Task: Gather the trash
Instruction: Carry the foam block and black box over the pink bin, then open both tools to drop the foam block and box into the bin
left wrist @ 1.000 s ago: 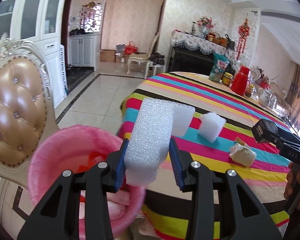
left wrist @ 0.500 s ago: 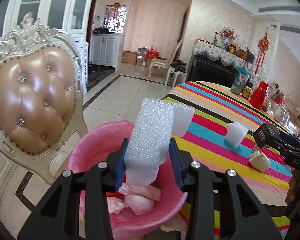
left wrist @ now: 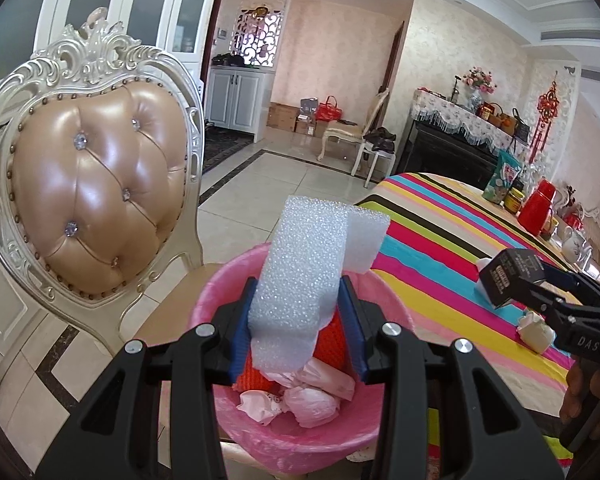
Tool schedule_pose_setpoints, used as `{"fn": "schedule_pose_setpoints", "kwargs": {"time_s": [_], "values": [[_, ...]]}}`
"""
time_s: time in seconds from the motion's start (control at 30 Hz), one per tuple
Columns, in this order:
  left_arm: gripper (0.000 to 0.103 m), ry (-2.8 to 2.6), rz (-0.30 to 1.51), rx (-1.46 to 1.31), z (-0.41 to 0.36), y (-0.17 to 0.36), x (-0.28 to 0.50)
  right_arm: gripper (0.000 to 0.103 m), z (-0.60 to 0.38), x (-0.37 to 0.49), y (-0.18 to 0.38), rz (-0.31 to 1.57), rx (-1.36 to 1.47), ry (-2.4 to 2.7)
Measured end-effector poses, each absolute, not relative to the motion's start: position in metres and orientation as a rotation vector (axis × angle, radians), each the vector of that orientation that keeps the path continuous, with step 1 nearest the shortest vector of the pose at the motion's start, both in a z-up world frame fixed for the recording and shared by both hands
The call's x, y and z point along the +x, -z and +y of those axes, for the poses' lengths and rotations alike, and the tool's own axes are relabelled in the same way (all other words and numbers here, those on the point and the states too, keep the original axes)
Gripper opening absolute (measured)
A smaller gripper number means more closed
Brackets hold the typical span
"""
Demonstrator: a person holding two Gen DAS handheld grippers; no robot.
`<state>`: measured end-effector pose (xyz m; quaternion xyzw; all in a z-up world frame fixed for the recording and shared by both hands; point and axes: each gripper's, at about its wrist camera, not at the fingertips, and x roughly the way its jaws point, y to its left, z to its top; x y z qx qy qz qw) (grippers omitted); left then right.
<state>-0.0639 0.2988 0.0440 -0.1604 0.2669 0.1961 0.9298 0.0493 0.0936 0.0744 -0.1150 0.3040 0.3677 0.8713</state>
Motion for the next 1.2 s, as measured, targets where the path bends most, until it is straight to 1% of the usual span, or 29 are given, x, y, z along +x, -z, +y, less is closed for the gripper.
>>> {"fn": "schedule_pose_setpoints", "kwargs": {"time_s": [0.77,0.8,0.87,0.93,1.2], "values": [[0.04,-0.443,0.531,-0.366,0.322,-0.04,-0.073,0.082,0.165,0.034,-0.063,0.677,-0.303,-0.925],[0.041,-0.442,0.529,-0.369,0.323,-0.04,-0.073,0.082,0.166,0.034,-0.062,0.676,-0.303,-0.928],[0.054,-0.443,0.524,-0.376,0.323,-0.04,-0.073,0.082,0.168,0.034,-0.061,0.68,-0.305,-0.931],[0.058,-0.447,0.523,-0.383,0.324,-0.039,-0.074,0.082,0.166,0.035,-0.06,0.683,-0.305,-0.928],[0.059,-0.447,0.525,-0.382,0.321,-0.04,-0.073,0.082,0.165,0.038,-0.058,0.694,-0.302,-0.929]]}}
